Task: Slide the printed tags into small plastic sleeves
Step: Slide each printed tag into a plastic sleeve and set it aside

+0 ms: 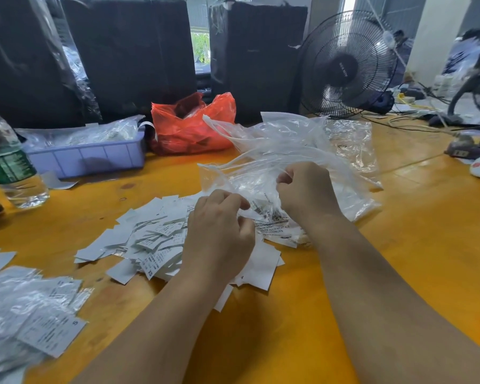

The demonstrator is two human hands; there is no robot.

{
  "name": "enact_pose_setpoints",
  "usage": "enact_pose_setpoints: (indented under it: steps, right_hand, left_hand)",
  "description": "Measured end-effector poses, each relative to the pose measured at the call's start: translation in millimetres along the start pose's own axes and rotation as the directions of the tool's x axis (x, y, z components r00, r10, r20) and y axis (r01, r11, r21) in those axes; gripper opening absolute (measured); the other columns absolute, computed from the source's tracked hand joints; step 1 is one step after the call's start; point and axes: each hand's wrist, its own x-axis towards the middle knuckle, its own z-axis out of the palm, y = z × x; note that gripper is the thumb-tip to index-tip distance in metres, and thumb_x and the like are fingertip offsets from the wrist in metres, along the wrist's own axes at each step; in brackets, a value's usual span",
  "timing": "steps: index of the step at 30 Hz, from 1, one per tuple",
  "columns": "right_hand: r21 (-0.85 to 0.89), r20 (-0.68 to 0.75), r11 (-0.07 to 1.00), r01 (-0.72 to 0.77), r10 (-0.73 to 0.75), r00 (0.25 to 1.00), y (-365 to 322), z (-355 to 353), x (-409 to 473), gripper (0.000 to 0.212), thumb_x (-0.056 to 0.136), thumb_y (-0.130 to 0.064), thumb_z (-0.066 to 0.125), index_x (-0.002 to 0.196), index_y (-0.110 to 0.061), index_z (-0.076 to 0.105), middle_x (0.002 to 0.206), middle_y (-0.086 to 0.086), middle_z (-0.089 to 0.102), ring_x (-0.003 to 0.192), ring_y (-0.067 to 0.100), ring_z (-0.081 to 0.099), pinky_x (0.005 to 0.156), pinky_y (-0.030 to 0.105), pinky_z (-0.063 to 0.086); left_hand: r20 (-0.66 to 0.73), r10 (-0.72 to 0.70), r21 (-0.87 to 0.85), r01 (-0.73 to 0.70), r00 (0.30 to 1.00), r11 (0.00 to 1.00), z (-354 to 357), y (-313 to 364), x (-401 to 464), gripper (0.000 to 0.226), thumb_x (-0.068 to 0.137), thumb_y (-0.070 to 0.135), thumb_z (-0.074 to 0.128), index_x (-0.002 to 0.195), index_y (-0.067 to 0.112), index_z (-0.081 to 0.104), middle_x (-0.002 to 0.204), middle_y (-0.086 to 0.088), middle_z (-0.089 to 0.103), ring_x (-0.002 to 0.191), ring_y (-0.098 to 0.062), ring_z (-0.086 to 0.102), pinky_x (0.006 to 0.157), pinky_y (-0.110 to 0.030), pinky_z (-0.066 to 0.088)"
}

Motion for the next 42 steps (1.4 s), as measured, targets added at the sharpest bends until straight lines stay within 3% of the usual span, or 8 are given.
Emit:
enact_pose_setpoints:
  steps: [9,13,17,21,26,29,34,42]
  right_hand:
    - [0.095,-0.131,0.985,0.143,-0.130,0.983,-9.1,-0.6,-2.6,0.019,0.089,-0.021,0.067,0.079,-0.004,0.067,0.071,0.004,0.065,0.069,0.019,0.061,0.064,0.030,0.054]
    - [0.186,-0.165,0.956,0.228,-0.198,0.966,-29.3,-2.9,-10.5,0.015,0.090,-0.013,0.064,0.084,-0.001,0.070,0.074,0.009,0.068,0.070,0.021,0.063,0.063,0.031,0.055]
    - [0.541,0.091,0.831,0.129,-0.211,0.973,-62.5,2.8,-40.2,0.004,0.086,-0.009,0.065,0.090,-0.009,0.068,0.078,0.006,0.068,0.069,0.020,0.066,0.063,0.037,0.057]
    - [0.731,0.391,0.680,-0.046,-0.363,0.845,-87.2,14.1,-77.1,0.016,0.087,0.002,0.062,0.099,-0.008,0.064,0.078,0.012,0.068,0.059,0.017,0.062,0.052,0.031,0.054]
    - [0.734,0.557,0.646,-0.211,-0.394,0.731,-97.8,26.7,-100.0,0.015,0.087,0.005,0.062,0.099,-0.005,0.063,0.076,0.008,0.064,0.063,0.019,0.062,0.058,0.035,0.053]
    - [0.711,0.560,0.672,-0.206,-0.364,0.744,-96.2,26.4,-96.8,0.016,0.087,0.002,0.064,0.097,-0.010,0.063,0.072,0.006,0.067,0.059,0.019,0.062,0.058,0.035,0.053]
    - [0.695,0.572,0.680,-0.233,-0.326,0.753,-89.2,22.7,-87.2,0.006,0.090,0.001,0.063,0.095,-0.001,0.064,0.065,0.004,0.065,0.052,0.014,0.056,0.052,0.026,0.047]
    - [0.602,0.590,0.782,-0.162,-0.298,0.751,-90.5,26.0,-92.4,0.032,0.083,-0.014,0.074,0.111,-0.017,0.058,0.081,0.001,0.064,0.062,0.013,0.060,0.062,0.031,0.052]
  left_hand:
    - [-0.067,0.025,-0.028,-0.027,0.997,0.999,-16.7,10.4,4.9,0.022,0.091,0.016,0.053,0.110,0.020,0.064,0.116,0.006,0.058,0.112,-0.011,0.045,0.095,-0.031,0.038]
    - [-0.086,-0.033,-0.083,0.026,0.996,0.996,-53.0,9.6,7.6,0.022,0.090,0.017,0.054,0.108,0.023,0.065,0.104,0.010,0.063,0.096,-0.007,0.057,0.074,-0.014,0.041]
    - [-0.042,-0.077,0.046,0.078,0.996,0.996,-94.2,-4.1,-6.6,0.015,0.091,0.027,0.055,0.103,0.032,0.062,0.087,0.022,0.059,0.081,0.006,0.056,0.062,-0.016,0.041]
    - [0.056,-0.153,0.142,0.143,0.987,0.979,-118.0,-22.1,-34.6,0.005,0.095,0.036,0.053,0.094,0.035,0.058,0.083,0.020,0.060,0.069,0.003,0.056,0.051,-0.015,0.035]
    - [-0.019,-0.158,0.161,0.159,0.987,0.974,-128.5,-38.2,-59.7,0.021,0.094,0.025,0.058,0.075,0.027,0.065,0.062,0.007,0.061,0.066,-0.002,0.053,0.050,-0.023,0.033]
    - [-0.064,-0.208,0.008,0.208,0.976,0.978,-124.0,-45.8,-69.0,0.019,0.092,0.023,0.061,0.076,0.028,0.068,0.065,0.007,0.065,0.067,-0.005,0.059,0.056,-0.030,0.045]
    - [-0.069,-0.362,-0.331,0.321,0.930,0.887,-110.2,-59.6,-77.3,0.017,0.090,0.028,0.065,0.074,0.026,0.069,0.069,0.009,0.069,0.062,-0.004,0.062,0.058,-0.027,0.042]
    - [0.010,-0.382,-0.396,0.354,0.924,0.847,-106.2,-73.5,-81.7,0.017,0.087,0.037,0.067,0.073,0.027,0.065,0.064,0.001,0.064,0.055,-0.004,0.059,0.057,-0.024,0.041]
